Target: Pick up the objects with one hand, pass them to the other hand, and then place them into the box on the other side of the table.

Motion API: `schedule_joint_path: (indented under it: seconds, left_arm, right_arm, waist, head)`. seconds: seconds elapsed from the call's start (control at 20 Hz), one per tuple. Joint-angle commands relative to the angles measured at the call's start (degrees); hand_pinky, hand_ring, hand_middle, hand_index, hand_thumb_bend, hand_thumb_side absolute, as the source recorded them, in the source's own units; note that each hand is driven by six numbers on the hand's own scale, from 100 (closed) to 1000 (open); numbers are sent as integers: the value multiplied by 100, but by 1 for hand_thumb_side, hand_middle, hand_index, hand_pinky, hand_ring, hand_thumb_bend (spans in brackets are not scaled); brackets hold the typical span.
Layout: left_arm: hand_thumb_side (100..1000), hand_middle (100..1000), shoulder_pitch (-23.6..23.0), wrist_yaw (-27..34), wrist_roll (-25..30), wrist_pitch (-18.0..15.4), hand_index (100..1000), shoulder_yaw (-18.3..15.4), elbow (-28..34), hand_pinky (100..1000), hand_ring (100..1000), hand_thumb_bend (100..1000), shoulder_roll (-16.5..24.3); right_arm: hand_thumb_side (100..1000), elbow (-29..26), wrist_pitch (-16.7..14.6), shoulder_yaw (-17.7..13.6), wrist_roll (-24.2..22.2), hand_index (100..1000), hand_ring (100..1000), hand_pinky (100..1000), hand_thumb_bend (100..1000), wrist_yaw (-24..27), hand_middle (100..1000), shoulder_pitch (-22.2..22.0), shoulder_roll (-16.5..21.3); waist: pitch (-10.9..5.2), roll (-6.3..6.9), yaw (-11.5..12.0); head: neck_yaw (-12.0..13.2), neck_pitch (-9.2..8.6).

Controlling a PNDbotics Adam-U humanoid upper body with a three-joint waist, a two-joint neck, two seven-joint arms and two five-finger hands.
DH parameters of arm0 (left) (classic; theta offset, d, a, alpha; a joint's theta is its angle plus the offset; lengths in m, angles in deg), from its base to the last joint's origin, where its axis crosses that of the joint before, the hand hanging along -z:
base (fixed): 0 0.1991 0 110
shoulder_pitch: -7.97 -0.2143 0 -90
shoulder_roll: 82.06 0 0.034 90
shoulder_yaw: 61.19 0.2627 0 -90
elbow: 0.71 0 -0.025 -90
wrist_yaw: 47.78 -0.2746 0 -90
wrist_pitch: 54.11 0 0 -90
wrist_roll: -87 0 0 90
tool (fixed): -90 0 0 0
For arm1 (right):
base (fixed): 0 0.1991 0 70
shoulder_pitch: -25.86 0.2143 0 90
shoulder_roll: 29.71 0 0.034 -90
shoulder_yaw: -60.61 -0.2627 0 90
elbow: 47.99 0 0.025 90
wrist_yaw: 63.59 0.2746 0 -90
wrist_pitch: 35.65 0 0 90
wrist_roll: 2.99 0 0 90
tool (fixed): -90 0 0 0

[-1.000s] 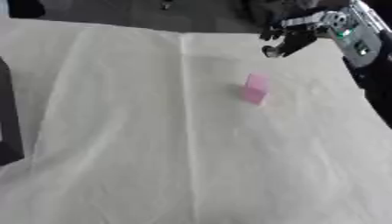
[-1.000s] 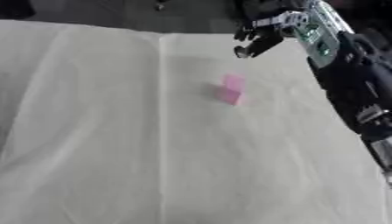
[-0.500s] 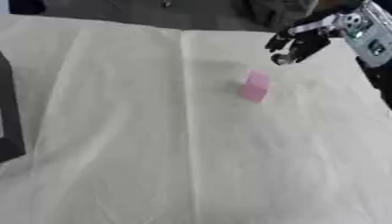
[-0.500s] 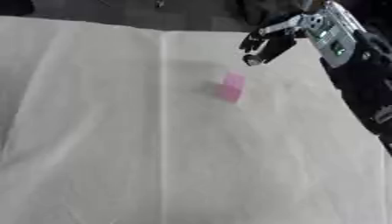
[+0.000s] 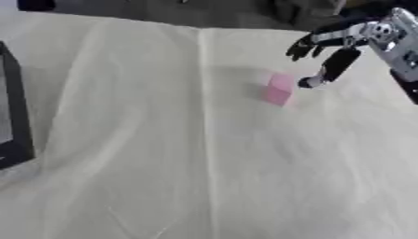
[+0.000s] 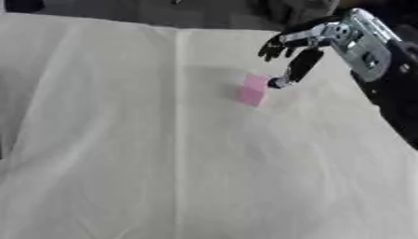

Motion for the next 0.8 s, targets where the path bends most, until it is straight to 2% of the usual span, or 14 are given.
schedule_joint_path:
  seconds: [0.05, 0.55, 0.8]
  left_arm:
    - [1000, 827, 25, 10, -18, 15, 920, -58, 100, 789, 729, 289, 59]
    - [1000, 820, 27, 14, -37, 28, 917, -47, 100, 788, 725, 288, 13]
    - [1000, 818, 31, 12, -51, 24, 917, -53, 100, 787, 724, 284, 0]
  right_arm:
    - [279, -117, 118, 33, 181, 935, 915, 884, 385, -71, 830, 31, 299]
    - [386, -36, 734, 276, 777, 922, 903, 879, 351, -390, 826, -62, 182]
    - [412, 51, 877, 387, 877, 909, 901, 880, 358, -515, 825, -44, 75]
  waist:
    - [-144, 25, 2]
    - [-122, 5, 35]
    - [-103, 11, 57]
  head:
    - [-8, -2]
    - [-21, -8]
    - [-8, -16]
